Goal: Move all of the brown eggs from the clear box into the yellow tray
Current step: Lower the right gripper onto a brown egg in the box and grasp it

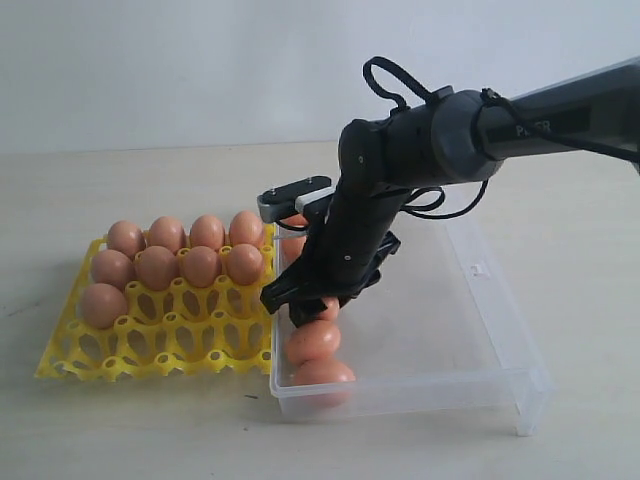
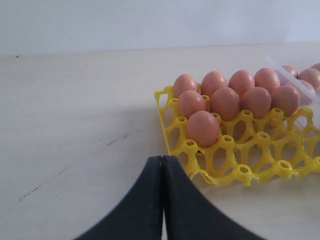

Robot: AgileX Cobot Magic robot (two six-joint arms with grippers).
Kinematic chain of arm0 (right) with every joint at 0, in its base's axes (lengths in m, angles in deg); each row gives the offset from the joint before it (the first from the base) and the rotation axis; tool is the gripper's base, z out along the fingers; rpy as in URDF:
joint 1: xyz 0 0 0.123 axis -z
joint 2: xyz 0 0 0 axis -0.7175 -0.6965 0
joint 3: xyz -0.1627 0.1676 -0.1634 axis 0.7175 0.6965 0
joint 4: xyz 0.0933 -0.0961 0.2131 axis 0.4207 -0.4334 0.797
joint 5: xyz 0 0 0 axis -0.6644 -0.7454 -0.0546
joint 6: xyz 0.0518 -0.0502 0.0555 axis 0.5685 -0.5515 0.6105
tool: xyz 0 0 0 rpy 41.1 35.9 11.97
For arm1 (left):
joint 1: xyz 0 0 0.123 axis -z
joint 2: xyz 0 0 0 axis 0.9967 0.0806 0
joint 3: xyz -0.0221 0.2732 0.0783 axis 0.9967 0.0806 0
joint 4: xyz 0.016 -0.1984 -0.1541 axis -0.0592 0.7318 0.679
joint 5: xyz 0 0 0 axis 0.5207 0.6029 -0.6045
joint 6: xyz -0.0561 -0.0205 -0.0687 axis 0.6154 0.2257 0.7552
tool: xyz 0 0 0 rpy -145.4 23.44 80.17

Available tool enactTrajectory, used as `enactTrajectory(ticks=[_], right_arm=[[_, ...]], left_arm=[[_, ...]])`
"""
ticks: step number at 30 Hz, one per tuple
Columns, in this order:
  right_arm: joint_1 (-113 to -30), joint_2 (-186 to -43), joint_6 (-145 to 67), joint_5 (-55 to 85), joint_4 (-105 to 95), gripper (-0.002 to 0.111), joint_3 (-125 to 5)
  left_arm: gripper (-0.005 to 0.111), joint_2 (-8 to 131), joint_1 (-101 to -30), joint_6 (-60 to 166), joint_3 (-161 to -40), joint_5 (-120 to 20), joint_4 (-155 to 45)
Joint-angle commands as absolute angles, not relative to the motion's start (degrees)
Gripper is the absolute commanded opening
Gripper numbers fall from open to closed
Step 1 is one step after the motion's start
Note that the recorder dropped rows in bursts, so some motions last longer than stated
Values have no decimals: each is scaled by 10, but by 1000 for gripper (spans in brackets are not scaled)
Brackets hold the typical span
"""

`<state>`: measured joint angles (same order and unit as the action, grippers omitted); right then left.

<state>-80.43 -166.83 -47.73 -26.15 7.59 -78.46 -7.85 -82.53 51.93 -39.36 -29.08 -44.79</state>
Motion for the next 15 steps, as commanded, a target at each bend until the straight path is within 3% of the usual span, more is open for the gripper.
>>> enactTrajectory(ticks=[1,15], right_arm=[[-805,-1670,-485,-227,67,56,-787],[-805,-1671,-483,-206,67,56,-787]], left_arm=[[0,-82,-826,519,-396,-296,-447],[0,-82,-826,519,-396,-296,-447]])
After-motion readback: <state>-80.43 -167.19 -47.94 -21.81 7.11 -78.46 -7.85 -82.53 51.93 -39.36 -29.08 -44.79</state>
